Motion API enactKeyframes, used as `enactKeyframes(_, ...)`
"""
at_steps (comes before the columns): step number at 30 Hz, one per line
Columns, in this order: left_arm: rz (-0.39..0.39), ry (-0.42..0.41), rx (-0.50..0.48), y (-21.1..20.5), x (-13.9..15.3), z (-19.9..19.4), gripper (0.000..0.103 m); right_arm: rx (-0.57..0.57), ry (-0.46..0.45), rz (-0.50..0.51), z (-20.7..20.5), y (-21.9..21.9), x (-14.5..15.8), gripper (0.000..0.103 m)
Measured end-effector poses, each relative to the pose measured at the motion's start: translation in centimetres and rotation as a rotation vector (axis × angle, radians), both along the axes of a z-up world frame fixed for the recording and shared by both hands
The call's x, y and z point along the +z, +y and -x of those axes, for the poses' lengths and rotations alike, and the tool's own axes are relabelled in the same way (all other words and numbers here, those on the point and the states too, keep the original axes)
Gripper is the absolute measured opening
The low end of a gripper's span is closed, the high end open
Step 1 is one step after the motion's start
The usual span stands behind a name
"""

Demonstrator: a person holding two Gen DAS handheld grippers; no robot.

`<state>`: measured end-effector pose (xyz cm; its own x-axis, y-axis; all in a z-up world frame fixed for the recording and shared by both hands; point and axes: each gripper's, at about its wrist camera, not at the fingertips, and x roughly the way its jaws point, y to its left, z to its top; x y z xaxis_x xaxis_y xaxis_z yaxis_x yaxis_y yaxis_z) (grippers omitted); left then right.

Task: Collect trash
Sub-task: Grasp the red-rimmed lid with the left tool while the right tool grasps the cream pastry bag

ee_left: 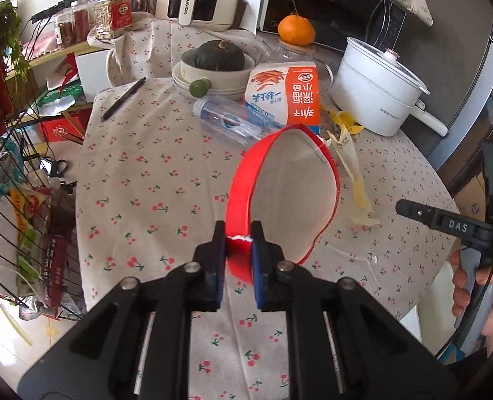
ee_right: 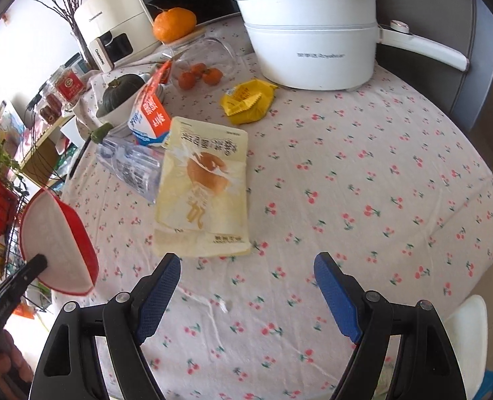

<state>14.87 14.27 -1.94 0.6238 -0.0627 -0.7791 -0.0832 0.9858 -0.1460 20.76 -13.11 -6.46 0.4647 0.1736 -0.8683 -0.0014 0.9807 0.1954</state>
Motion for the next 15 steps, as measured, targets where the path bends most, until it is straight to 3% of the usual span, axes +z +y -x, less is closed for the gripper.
enactKeyframes(5,-0.029,-0.002,0.008,1.2,0.2,0.3,0.015,0.02,0.003,0.001,-2.9,4.0,-1.4,0.083)
enactKeyframes(9,-0.021,-0.006,0.007,1.7,0.4,0.6,0.015,0.036,0.001,0.082,-4.4,6.2,-2.6,0.08)
enactKeyframes(11,-0.016,-0.005,0.002,1.7,0.5,0.7,0.015,0.029,0.014,0.12,-4.9,6.5,-3.1,0.068)
enactKeyframes(15,-0.013,-0.003,-0.01,1.4,0.5,0.8,0.015,0.048,0.016,0.137,-4.8,6.1,-2.8,0.01)
